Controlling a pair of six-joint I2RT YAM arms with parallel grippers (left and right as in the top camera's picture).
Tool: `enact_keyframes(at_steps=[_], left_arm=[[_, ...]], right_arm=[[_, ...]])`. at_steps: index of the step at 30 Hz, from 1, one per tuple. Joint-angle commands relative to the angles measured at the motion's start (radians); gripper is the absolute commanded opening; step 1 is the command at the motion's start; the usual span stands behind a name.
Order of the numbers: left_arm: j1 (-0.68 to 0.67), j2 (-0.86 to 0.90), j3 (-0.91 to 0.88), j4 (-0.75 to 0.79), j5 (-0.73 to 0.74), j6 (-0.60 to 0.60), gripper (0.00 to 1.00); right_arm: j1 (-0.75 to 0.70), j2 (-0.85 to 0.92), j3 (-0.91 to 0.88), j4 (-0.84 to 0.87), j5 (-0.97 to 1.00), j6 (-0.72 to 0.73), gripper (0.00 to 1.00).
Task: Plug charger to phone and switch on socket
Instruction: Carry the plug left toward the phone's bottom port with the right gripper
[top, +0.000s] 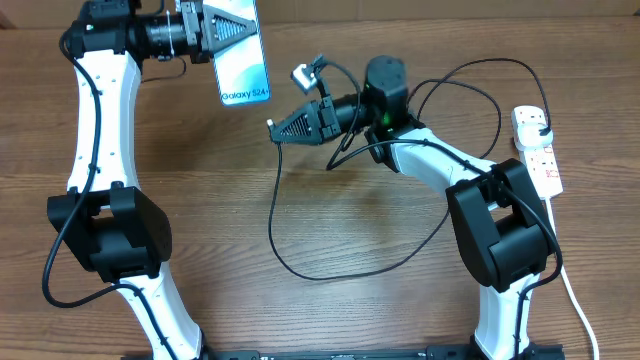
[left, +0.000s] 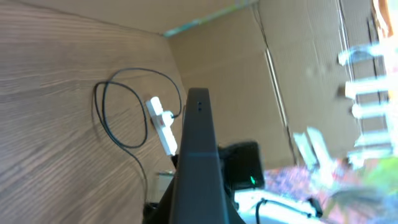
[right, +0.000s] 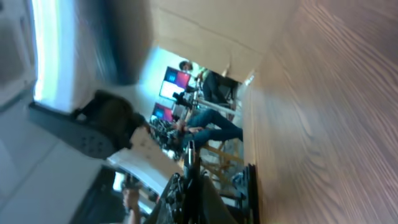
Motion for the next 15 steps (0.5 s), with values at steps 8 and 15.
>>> enact_keyframes(at_steps=[8,15], left_arm=[[-0.015,-0.019,0.011,0.061,-0.062,-0.279,0.04],[-0.040,-0.019,0.011,0.064,-0.111,-0.294,0.04]], right_arm=[[0.002,-0.002,0.005,0.201,0.071,0.319,0.04],[0.002,-0.003,0.005,0.210,0.108,0.343,0.04]])
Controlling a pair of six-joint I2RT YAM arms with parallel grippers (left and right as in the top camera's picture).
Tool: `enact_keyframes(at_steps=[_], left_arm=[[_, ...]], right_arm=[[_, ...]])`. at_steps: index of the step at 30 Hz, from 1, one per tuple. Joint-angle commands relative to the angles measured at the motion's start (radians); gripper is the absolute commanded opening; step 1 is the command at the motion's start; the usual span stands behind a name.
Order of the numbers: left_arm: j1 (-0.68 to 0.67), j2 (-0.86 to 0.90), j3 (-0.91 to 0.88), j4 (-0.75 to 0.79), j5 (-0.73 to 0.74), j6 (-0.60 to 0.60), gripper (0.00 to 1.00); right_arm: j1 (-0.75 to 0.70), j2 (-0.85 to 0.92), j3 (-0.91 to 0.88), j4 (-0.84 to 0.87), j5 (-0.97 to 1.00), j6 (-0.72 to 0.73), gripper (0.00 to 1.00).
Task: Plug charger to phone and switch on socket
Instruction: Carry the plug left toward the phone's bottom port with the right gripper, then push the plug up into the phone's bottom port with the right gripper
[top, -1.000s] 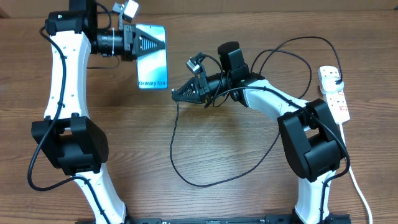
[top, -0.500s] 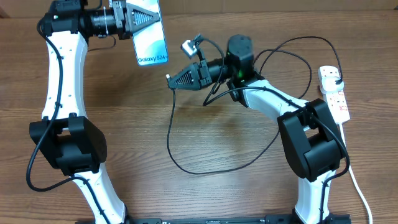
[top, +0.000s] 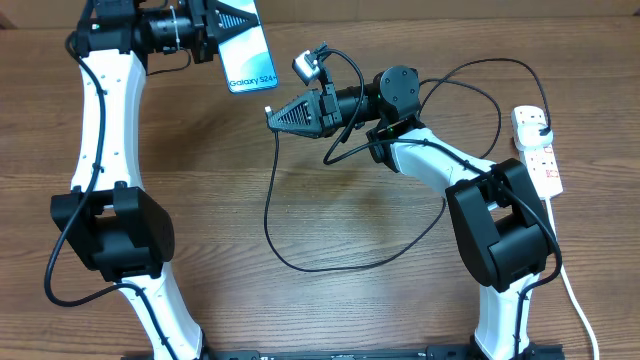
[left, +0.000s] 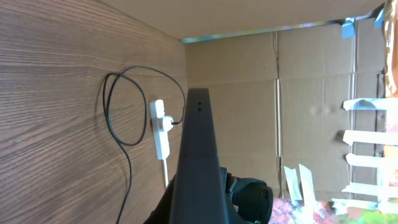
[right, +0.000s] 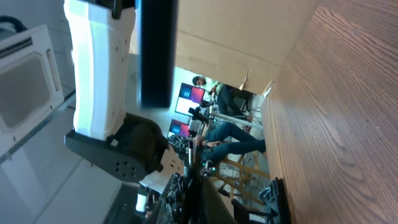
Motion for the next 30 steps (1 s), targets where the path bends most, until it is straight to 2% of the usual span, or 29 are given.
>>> enact_keyframes(at_steps=[1,7,20,30], left_arm=[[-0.020,-0.019,0.011,0.006,-0.011,-0.026,0.04],[-0.031,-0.019,0.011,0.029,-0.017,-0.020,0.04],[-0.040,-0.019,0.011,0.028,-0.003,-0.089,0.04],[-0.050,-0.019,0.011,0.028,0.000,-0.088,0.04]], right_arm=[[0.002,-0.003,0.005,0.035,0.032,0.031,0.04],[0.002,-0.003,0.005,0.199,0.059,0.100,0.04],[0.002,-0.003,0.004,0.197,0.106,0.109,0.04],[0.002,-0.003,0.004,0.194,0.163,0.119,0.04]])
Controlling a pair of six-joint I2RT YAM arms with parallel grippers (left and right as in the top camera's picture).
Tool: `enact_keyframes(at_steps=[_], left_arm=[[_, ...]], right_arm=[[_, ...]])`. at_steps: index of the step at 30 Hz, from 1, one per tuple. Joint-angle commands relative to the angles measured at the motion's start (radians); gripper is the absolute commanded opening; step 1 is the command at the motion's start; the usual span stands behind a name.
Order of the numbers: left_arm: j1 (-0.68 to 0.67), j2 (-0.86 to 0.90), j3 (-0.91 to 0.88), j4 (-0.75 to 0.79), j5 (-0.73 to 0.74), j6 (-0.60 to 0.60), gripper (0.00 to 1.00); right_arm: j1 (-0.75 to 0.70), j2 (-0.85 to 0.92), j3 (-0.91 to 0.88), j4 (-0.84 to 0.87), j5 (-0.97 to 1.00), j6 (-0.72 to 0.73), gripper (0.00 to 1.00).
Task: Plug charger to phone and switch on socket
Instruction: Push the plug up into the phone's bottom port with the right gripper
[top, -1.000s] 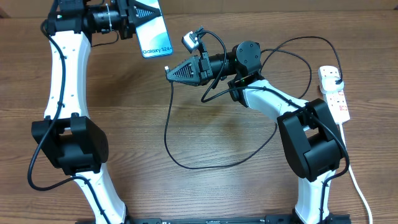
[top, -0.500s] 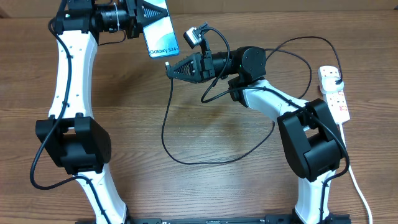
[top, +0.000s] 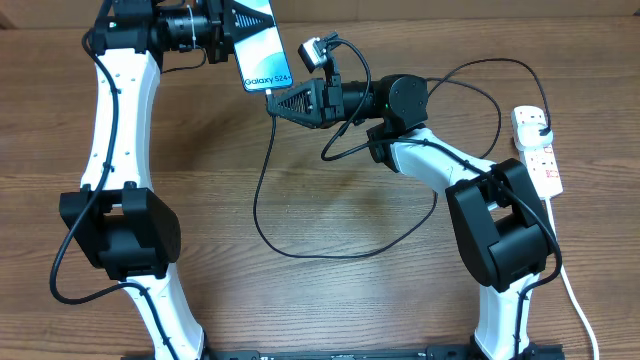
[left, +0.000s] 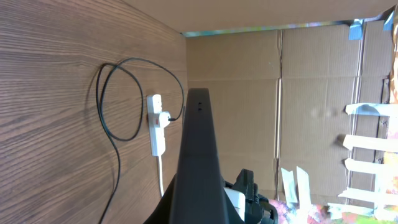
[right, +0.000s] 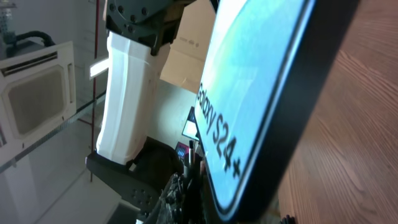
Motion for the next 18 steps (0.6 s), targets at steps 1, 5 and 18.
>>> enact_keyframes(at_steps=[1,5,18], left_arm=[[-0.008,-0.019,0.011,0.007,0.032,-0.013,0.04],[-0.007,-0.019,0.011,0.007,0.036,-0.014,0.04],[0.013,-0.019,0.011,0.008,0.060,-0.059,0.04]], right_arm=[[0.002,-0.003,0.004,0.002,0.033,0.008,0.04],[0.000,-0.003,0.004,-0.003,0.032,0.008,0.04],[0.000,-0.003,0.004,-0.015,0.013,-0.003,0.04]])
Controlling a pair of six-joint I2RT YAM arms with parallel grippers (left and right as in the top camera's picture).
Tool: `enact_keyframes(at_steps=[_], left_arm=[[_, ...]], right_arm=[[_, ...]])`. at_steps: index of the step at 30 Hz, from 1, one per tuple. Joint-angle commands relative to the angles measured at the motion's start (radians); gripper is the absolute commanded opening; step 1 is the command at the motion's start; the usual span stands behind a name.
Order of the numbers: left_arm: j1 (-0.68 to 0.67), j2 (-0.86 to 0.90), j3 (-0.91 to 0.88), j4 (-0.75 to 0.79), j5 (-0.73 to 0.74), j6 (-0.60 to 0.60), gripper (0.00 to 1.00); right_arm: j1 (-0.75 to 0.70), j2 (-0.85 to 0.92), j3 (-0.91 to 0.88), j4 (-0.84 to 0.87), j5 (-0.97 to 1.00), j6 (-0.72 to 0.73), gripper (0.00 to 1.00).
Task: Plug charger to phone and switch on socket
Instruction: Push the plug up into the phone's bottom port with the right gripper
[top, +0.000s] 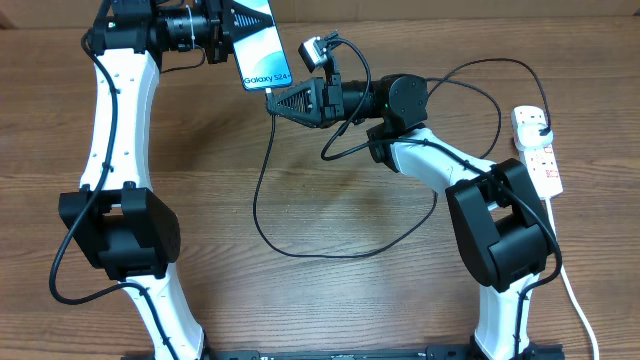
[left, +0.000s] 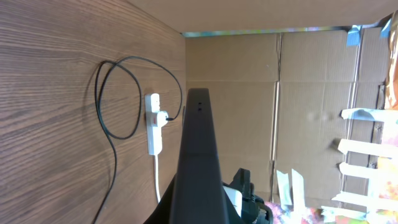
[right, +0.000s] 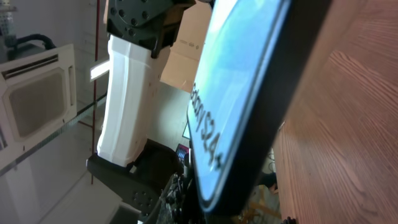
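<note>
The phone (top: 258, 45), a slab with a light blue screen, hangs above the far side of the table with my left gripper (top: 232, 22) shut on its upper end. In the left wrist view only the phone's dark edge (left: 198, 155) shows. My right gripper (top: 272, 101) is shut on the charger plug, its tip right at the phone's lower end. The right wrist view is filled by the phone's screen (right: 242, 93), very close. The black cable (top: 262, 200) hangs from the plug and loops over the table. The white socket strip (top: 537, 150) lies at the right edge.
The cable's far loop (top: 470, 90) runs behind the right arm to a plug in the strip (left: 153, 124). A cardboard wall (left: 249, 93) stands behind the table. Both arm bases sit at the near edge.
Hardly anything has moved. In the right wrist view the phone's screen now sits a little further left and closer, so the plug tip is slightly nearer the phone's lower end.
At first my left gripper held the phone at the far left, and my right gripper held the plug lower, apart from it. Then the phone stood further right with the plug nearer. By 0.6 s ago the plug tip was at the phone's lower end, where it stays.
</note>
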Motion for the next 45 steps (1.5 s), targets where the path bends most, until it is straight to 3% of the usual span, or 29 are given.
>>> enact_keyframes(at_steps=[1,45], left_arm=[[0.010,-0.019,0.011,0.008,0.061,-0.026,0.04],[-0.016,-0.019,0.011,0.006,0.092,0.066,0.04]], right_arm=[[0.000,-0.003,0.004,-0.008,0.006,-0.003,0.04],[-0.005,-0.003,0.004,-0.008,0.022,-0.002,0.04]])
